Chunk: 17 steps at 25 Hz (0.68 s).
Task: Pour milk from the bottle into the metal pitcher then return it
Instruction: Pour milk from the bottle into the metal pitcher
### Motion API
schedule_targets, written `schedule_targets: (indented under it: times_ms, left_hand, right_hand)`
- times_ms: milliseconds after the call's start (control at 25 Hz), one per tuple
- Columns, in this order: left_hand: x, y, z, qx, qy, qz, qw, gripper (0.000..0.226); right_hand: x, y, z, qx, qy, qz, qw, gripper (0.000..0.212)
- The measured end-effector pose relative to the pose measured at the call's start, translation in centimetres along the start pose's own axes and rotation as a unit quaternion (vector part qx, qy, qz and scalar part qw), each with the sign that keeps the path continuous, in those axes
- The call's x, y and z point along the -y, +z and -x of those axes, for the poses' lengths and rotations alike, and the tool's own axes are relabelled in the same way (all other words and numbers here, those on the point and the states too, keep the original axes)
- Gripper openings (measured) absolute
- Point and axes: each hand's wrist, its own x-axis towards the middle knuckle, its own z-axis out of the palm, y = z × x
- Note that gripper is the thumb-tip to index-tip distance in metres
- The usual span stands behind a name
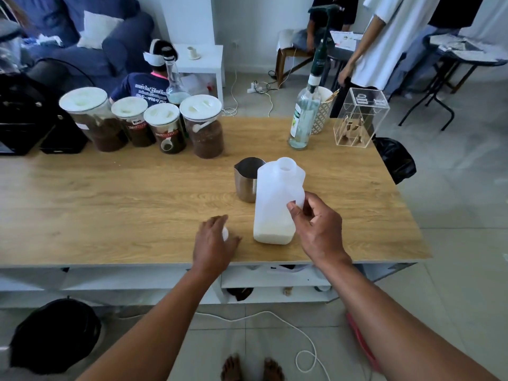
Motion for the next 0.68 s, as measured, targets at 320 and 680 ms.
schedule_targets:
  times_ms: [320,680]
  left_hand:
    - [-7.3,-1.2,2.3,0.068,0.041,0.341,0.937,0.046]
    - [-9.9,-1.6,0.9,0.108,-0.015,0.487,0.867,0.028]
  right_hand:
    - [3.3,-1.3,-3.1,0.051,-0.09,0.133,0.986,0.021]
    - [5.7,-2.7,-7.1,0.114,-0.093,0.253,0.956,0.025]
